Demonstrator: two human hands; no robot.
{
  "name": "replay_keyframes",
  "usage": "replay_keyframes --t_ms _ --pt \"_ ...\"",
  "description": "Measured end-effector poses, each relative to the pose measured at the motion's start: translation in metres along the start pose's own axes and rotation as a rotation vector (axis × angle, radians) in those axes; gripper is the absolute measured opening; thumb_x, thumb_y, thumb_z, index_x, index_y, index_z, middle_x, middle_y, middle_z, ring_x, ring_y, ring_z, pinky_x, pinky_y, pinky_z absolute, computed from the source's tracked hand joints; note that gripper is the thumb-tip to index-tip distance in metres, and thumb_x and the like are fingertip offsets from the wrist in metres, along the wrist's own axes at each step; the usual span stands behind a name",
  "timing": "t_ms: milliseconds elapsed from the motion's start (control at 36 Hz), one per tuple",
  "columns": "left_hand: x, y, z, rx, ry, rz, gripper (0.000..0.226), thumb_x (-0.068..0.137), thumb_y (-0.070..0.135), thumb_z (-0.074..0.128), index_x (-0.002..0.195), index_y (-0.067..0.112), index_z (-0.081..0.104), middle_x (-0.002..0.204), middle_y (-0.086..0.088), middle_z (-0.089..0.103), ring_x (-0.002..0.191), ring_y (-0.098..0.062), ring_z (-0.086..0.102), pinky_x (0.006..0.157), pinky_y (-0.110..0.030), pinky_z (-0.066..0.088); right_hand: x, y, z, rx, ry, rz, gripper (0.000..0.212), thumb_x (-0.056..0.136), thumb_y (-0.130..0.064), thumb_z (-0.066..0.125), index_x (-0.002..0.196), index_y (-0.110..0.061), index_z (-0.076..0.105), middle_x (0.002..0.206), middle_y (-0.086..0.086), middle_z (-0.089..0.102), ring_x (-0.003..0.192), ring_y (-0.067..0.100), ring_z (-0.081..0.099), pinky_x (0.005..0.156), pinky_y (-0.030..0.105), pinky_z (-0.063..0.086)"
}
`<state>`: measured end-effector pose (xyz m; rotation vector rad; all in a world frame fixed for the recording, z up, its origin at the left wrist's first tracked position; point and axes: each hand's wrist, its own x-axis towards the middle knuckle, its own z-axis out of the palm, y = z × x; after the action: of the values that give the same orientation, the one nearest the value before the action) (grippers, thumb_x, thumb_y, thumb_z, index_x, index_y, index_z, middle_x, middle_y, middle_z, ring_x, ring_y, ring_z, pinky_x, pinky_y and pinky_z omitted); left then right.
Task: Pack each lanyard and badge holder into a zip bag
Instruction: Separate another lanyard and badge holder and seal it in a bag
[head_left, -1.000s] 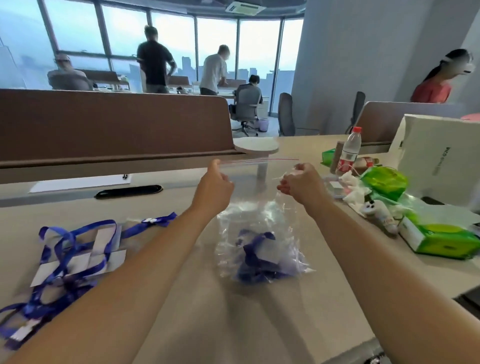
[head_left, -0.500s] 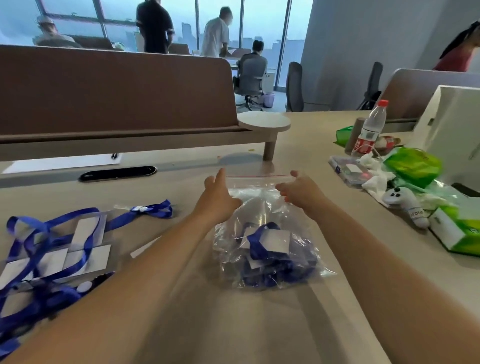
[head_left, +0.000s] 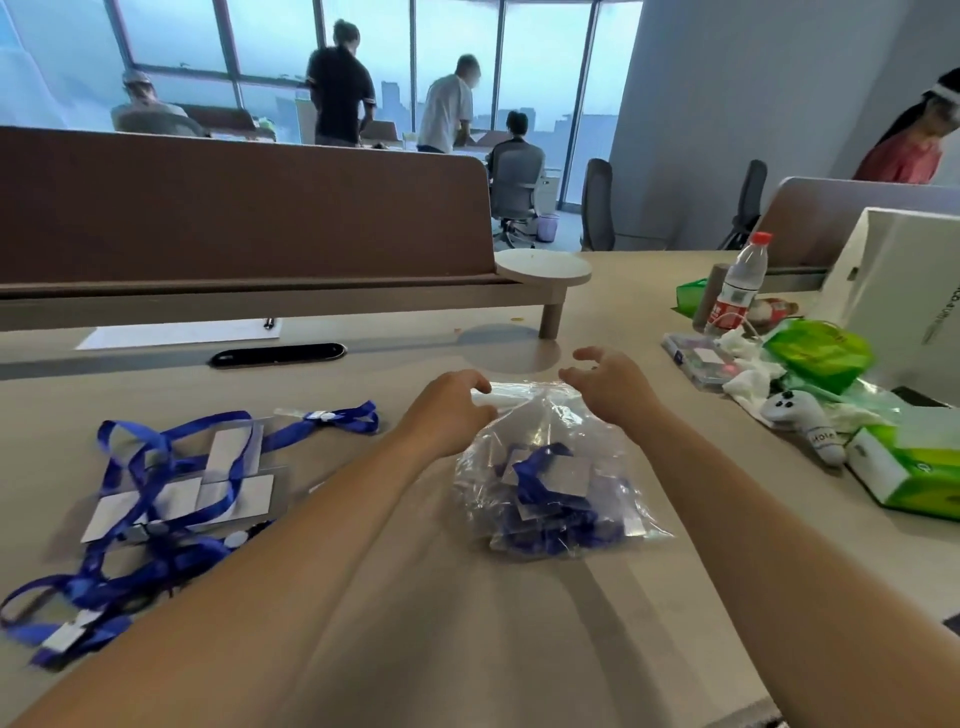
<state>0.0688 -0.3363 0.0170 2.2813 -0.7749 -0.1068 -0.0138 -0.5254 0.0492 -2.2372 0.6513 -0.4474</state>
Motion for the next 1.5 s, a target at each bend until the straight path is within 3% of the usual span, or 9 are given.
replay_keyframes --t_ms 167,556,722,861,972,1139,1306,1417,1500 --pt "-0.032 -0.008 -0.029 0.05 0.047 -0.018 0.032 0.094 0.027 0.06 0.125 0.018 0.062 0.127 0.0 0.062 0.111 -0.017 0.058 0.089 -0.029 0.046 -0.036 -0.035 0.017 0.028 -0.009 -0.112 0.043 0.094 -0.028 0.063 0.133 -0.011 0.06 0.129 0.006 0.064 0.106 0.02 0.06 0.084 0.026 0.039" --pt "-0.107 -0.064 -0.092 0.218 -0.001 -0.218 0.023 0.093 0.034 0.06 0.104 0.016 0.068 0.104 -0.004 0.068 0.096 -0.023 0.064 0.091 -0.039 0.053 -0.087 -0.087 0.114 -0.046 -0.144 -0.228 0.031 0.096 -0.027 0.058 0.123 -0.015 0.066 0.123 0.003 0.066 0.108 0.02 0.059 0.092 0.031 0.046" --pt "-0.11 -0.079 -0.094 0.343 -0.154 -0.256 0.023 0.09 0.037 0.064 0.103 0.018 0.061 0.09 0.002 0.061 0.081 -0.015 0.058 0.07 -0.029 0.046 -0.078 -0.087 0.14 -0.095 -0.206 -0.232 0.027 0.097 -0.024 0.055 0.119 -0.015 0.067 0.12 0.003 0.066 0.099 0.015 0.056 0.083 0.027 0.041" --pt "-0.111 -0.08 -0.087 0.353 -0.188 -0.256 0.044 0.086 0.043 0.07 0.123 0.02 0.06 0.106 0.0 0.06 0.098 -0.02 0.059 0.089 -0.033 0.05 -0.073 -0.089 0.152 -0.103 -0.217 -0.234 0.027 0.097 -0.02 0.053 0.116 -0.013 0.07 0.118 0.003 0.067 0.096 0.015 0.056 0.081 0.026 0.04" --pt "-0.115 -0.067 -0.088 0.412 -0.235 -0.196 0.021 0.089 0.038 0.069 0.1 0.042 0.052 0.099 0.003 0.048 0.099 -0.019 0.055 0.096 -0.036 0.048 -0.072 -0.087 0.16 -0.117 -0.215 -0.214 0.025 0.095 -0.021 0.053 0.11 -0.013 0.071 0.113 0.005 0.07 0.098 0.021 0.061 0.08 0.029 0.044" --pt "-0.11 -0.067 -0.088 0.413 -0.297 -0.279 0.041 0.089 0.04 0.069 0.126 0.031 0.053 0.124 -0.009 0.058 0.11 -0.027 0.058 0.094 -0.037 0.049 -0.076 -0.082 0.163 -0.13 -0.199 -0.215 0.024 0.096 -0.019 0.052 0.105 -0.007 0.071 0.106 0.007 0.07 0.095 0.022 0.062 0.083 0.035 0.05" --pt "-0.097 -0.09 -0.077 0.343 -0.23 -0.433 0.072 0.074 0.056 0.077 0.125 0.01 0.056 0.108 -0.006 0.063 0.096 -0.022 0.061 0.087 -0.034 0.052 -0.078 -0.082 0.158 -0.101 -0.186 -0.219 0.019 0.095 -0.02 0.055 0.102 -0.013 0.071 0.099 0.0 0.066 0.088 0.017 0.058 0.074 0.028 0.042" --pt "-0.094 -0.096 -0.076 0.249 -0.17 -0.401 0.055 0.083 0.043 0.073 0.123 0.01 0.055 0.104 -0.006 0.063 0.093 -0.019 0.06 0.081 -0.031 0.05 -0.08 -0.084 0.156 -0.083 -0.174 -0.237 0.017 0.096 -0.02 0.056 0.102 -0.015 0.071 0.094 -0.004 0.063 0.077 0.008 0.054 0.064 0.023 0.041" --pt "-0.095 -0.102 -0.083 0.092 -0.08 -0.335 0.033 0.088 0.037 0.069 0.106 0.012 0.055 0.092 -0.002 0.06 0.078 -0.013 0.056 0.064 -0.024 0.044 -0.083 -0.085 0.154 -0.064 -0.155 -0.24 0.018 0.097 -0.019 0.055 0.105 -0.015 0.07 0.097 -0.003 0.063 0.085 0.014 0.056 0.075 0.026 0.041"
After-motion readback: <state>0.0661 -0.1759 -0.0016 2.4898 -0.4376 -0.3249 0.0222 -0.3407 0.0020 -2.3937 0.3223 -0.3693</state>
